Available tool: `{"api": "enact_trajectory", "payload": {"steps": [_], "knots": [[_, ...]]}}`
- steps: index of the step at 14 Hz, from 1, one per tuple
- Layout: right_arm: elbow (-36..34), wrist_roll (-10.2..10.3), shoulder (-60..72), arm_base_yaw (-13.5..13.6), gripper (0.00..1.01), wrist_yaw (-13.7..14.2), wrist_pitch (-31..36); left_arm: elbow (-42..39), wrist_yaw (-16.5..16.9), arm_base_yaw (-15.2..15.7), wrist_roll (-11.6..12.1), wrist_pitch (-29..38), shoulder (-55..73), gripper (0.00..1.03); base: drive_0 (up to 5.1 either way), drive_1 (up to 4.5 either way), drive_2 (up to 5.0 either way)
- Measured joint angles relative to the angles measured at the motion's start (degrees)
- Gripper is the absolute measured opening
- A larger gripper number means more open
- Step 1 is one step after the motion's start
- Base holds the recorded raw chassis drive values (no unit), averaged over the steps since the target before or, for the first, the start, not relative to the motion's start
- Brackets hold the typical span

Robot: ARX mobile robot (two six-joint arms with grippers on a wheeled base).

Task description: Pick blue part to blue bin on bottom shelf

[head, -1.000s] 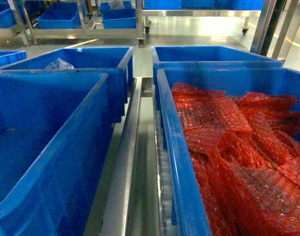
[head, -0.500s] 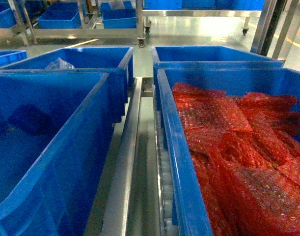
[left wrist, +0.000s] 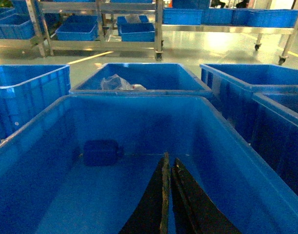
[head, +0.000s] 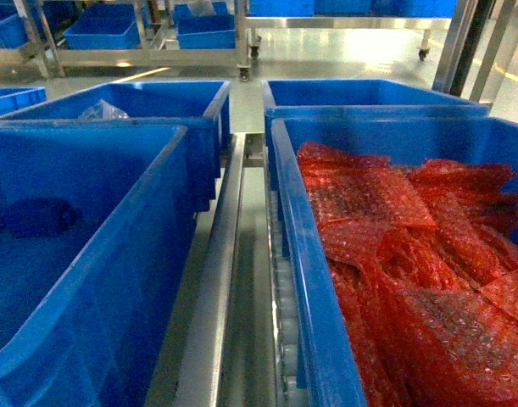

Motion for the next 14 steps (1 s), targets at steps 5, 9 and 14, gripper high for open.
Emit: {"api": "enact_trajectory", "payload": {"steps": [5, 9, 14], "knots": [[0.0, 0.0, 0.0, 0.0, 0.98, 0.0, 0.0, -3.7, 5.0, 4.9, 0.0, -1.8, -7.3, 0.02, 0.0, 0.0, 0.0], [0.0, 0.0, 0.0, 0.0, 0.98, 0.0, 0.0, -3.9, 5.0, 4.9, 0.0, -10.3, -15.6, 0.02, 0.0, 0.0, 0.0], [0.0, 0.0, 0.0, 0.0, 0.98, 0.0, 0.0, -3.9, 5.0, 4.9, 0.0, -19.1, -24.2, 0.02, 0.0, 0.0, 0.0]]}}
